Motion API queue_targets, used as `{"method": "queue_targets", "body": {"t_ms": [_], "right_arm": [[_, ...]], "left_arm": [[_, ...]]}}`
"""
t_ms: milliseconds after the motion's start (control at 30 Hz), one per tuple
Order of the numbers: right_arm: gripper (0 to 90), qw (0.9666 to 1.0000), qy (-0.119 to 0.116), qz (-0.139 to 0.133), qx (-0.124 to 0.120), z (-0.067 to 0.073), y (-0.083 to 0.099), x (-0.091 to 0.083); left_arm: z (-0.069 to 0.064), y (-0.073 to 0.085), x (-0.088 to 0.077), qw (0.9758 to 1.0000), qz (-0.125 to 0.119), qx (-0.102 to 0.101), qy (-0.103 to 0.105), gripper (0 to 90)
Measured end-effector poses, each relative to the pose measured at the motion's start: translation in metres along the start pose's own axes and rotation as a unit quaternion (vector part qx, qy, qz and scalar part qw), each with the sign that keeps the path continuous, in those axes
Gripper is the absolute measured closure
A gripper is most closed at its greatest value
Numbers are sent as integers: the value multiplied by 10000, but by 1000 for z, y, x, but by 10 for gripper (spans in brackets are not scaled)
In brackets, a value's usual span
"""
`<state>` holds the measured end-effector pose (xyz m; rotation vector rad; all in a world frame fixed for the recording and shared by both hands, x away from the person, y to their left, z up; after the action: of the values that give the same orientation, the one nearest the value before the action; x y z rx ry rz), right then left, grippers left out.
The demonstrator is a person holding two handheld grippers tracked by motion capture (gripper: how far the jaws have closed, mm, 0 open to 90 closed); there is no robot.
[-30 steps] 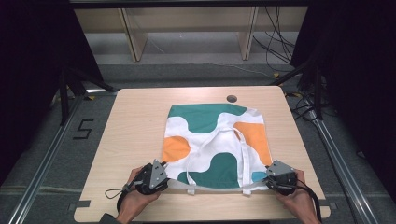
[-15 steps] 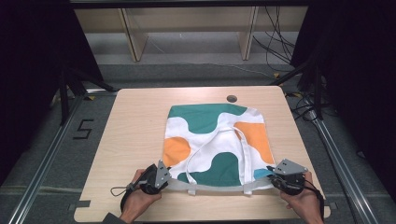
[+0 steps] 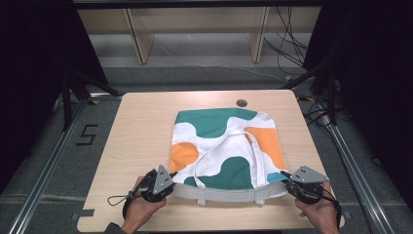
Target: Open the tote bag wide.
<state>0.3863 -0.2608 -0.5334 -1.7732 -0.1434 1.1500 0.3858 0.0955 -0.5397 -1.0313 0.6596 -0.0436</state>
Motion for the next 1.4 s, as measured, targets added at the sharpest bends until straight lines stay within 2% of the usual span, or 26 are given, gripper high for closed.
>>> {"method": "queue_targets", "body": {"t_ms": [33,67,133,167,233,267,333,367,400,433,467,500,533,567,667,767,867,900,933,967,1000,1033,1100,1167,1300,1400], "right_arm": [[844,10000,16,-53,-34,0,-2,-2],[844,10000,16,-53,-34,0,-2,-2],[847,9999,16,-122,6,1,-5,-3],[850,9996,-16,-227,152,2,-8,-4],[854,9990,-12,-406,163,-1,-15,-8],[854,9990,-12,-406,163,-1,-15,-8],[857,9986,5,-518,109,-3,-22,-11],[859,9982,18,-581,174,-2,-25,-12],[862,9982,-21,-581,164,-2,-28,-13],[864,9977,69,-676,46,-6,-33,-16],[866,9970,70,-761,132,-7,-38,-18],[868,9952,133,-966,75,-11,-48,-22],[868,9952,133,-966,75,-11,-48,-22],[869,9944,186,-1038,56,-15,-57,-26],[870,9935,205,-1116,44,-17,-66,-29],[872,9921,229,-1233,21,-19,-80,-33],[874,9887,313,-1468,-47,-23,-98,-41],[875,9885,306,-1474,-135,-25,-102,-44],[875,9884,309,-1483,-141,-25,-106,-48],[877,9862,414,-1601,-89,-27,-117,-56],[877,9862,414,-1601,-89,-27,-117,-56],[878,9858,414,-1606,-275,-30,-124,-60],[879,9833,516,-1706,-370,-34,-141,-72],[880,9818,597,-1735,-484,-36,-151,-81],[881,9796,658,-1835,-495,-43,-175,-96],[882,9779,704,-1912,-476,-45,-183,-102]], "left_arm": [[3,0,-1,10000,13,54,-67,823],[3,-1,-2,10000,-11,-9,-45,823],[6,-4,-2,9999,-108,8,-59,822],[4,-5,-3,9998,-87,-190,-14,824],[9,-12,-5,9996,-243,-154,-61,830],[9,-12,-5,9996,-243,-154,-61,834],[12,-19,-7,9989,-341,-304,-87,838],[15,-24,-9,9988,-403,-272,-102,841],[17,-29,-10,9979,-490,-421,-108,845],[20,-35,-12,9976,-555,-391,-131,848],[21,-38,-13,9973,-591,-423,-128,851],[24,-42,-14,9969,-653,-417,-138,855],[26,-45,-15,9966,-680,-448,-145,855],[28,-52,-16,9951,-755,-635,-112,856],[33,-58,-17,9945,-782,-682,-166,857],[41,-71,-21,9921,-905,-849,-192,860],[54,-87,-27,9897,-1077,-904,-261,866],[57,-93,-30,9885,-1156,-929,-285,867],[59,-100,-33,9879,-1230,-898,-298,868],[61,-108,-37,9872,-1310,-862,-294,869],[63,-116,-41,9856,-1414,-877,-303,869],[66,-126,-46,9837,-1535,-880,-330,869],[72,-141,-54,9798,-1747,-903,-361,870],[77,-156,-61,9746,-1933,-1061,-384,870],[83,-179,-72,9684,-2218,-1082,-357,870],[88,-195,-84,9608,-2462,-1252,-244,870]]}}
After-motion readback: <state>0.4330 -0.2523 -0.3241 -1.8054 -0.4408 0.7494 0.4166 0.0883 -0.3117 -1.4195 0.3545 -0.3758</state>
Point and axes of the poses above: each handheld gripper's, and its own axes: x roughly forward along the jaws, y roughly out of its underside, z roughly to its left, the point moved 10 cm from there along x, roughly forward along the jaws, and after that the axes turned 14 degrees about -y, right-handed, at the moved point
